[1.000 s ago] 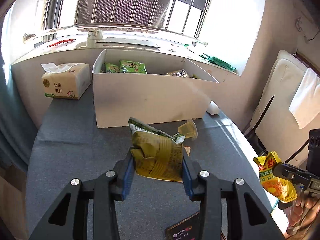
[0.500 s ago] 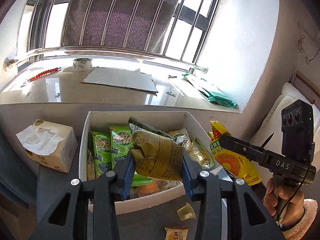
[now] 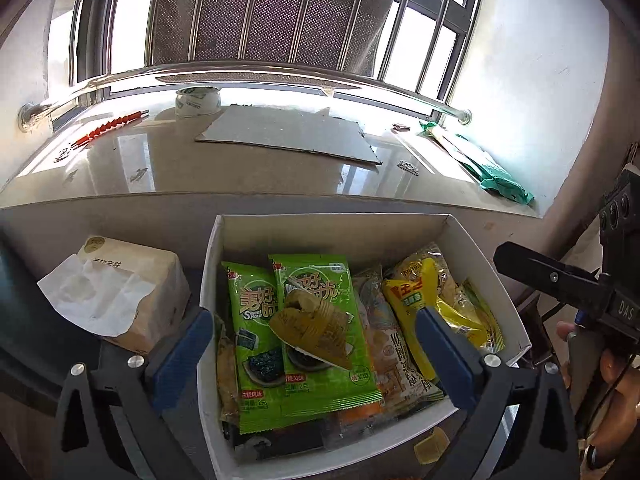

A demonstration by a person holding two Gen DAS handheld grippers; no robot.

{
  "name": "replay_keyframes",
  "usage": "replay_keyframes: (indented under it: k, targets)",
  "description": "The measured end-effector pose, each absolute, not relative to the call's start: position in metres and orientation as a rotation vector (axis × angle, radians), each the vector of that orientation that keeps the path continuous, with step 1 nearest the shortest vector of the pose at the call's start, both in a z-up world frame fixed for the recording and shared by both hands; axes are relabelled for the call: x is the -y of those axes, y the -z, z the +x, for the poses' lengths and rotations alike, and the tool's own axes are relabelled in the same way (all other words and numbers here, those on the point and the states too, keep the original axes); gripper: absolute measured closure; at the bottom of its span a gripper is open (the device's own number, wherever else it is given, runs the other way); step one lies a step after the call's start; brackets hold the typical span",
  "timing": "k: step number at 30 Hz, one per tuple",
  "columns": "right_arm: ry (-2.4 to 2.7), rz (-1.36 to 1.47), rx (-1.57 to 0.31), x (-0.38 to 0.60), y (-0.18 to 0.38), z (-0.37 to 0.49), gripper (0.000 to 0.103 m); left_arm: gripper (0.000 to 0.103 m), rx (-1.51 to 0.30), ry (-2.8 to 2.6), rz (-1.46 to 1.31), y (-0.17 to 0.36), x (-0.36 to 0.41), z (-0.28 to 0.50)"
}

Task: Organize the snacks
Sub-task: 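Lower both held bags into the white box and open both tools, then withdraw both tools from the box back over the table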

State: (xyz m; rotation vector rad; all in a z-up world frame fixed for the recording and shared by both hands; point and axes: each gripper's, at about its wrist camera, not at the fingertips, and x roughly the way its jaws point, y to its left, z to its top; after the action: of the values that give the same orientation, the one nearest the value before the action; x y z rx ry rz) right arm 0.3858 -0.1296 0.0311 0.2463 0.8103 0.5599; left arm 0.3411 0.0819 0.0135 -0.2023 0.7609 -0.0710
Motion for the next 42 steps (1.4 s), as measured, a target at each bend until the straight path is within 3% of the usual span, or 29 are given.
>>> replay_keyframes:
  k: [11,17,30,42]
  targets:
    - [-0.581,0.149,-0.742,0.131,-0.057,0.345,0.0,0.0,-0.644,0.058,-0.171,-0.046,-0.083,0.287]
    - [-0.632,0.151,-0.66,0.159,-0.063,0.277,0.0,0.0,-0.563,0.11,-0.15,-0.046,-0.067,0.213]
    - [-0.625,0.422,-0.729,0.248,0.031,0.11,0.0,0.0,-0.641,0.131,-0.289,0.056,-0.047,0.068]
    - [-0.617,0.361,-0.855,0.231,0.07,0.103,0.0,0.0,-0.63,0.122,-0.288,0.047,-0.046,0.049]
